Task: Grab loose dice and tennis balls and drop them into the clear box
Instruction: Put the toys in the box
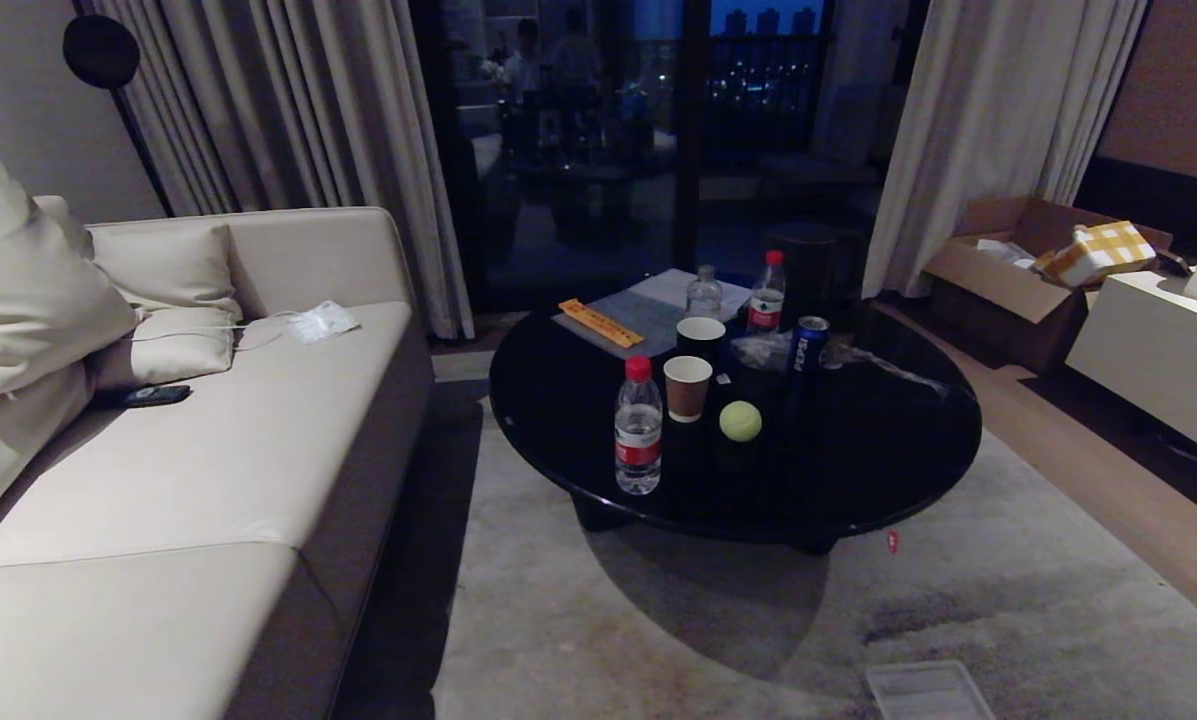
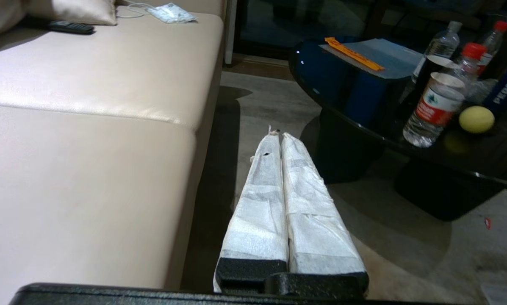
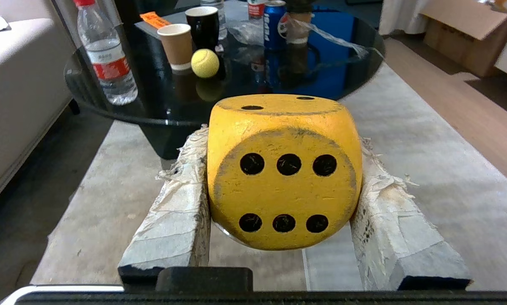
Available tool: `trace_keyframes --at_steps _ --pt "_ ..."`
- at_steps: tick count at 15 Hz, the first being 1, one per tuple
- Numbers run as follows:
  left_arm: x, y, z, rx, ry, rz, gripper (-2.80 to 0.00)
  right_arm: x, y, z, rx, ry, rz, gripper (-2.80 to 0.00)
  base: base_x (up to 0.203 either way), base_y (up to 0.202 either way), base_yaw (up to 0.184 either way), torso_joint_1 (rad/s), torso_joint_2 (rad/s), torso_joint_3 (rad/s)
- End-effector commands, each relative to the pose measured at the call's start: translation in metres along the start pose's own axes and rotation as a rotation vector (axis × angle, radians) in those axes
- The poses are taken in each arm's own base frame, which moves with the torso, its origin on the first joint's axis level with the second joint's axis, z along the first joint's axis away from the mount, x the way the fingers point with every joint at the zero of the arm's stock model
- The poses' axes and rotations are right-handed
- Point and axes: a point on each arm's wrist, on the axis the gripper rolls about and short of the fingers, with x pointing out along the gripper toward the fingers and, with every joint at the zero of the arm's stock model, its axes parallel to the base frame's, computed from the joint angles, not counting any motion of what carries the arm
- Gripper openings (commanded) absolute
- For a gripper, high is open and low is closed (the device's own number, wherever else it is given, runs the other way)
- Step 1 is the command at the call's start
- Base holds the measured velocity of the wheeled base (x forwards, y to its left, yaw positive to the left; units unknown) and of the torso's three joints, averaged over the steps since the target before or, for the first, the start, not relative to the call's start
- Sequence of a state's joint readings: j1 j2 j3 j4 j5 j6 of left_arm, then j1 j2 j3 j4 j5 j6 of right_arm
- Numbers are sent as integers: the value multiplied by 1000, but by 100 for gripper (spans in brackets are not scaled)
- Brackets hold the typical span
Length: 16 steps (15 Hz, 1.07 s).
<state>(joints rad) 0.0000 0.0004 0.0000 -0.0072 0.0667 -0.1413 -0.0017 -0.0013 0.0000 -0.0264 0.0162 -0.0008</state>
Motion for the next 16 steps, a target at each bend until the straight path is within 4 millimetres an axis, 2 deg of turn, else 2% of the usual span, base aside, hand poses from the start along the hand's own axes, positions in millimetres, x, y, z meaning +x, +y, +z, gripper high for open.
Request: trace_keyframes --at_steps 1,16 --pt "0 0 0 -1 -1 1 -280 1 0 -2 -1 10 1 -280 -187 0 -1 1 6 -2" --pt "0 0 0 -1 0 1 -280 1 0 -2 -1 9 1 -280 -185 0 0 3 3 2"
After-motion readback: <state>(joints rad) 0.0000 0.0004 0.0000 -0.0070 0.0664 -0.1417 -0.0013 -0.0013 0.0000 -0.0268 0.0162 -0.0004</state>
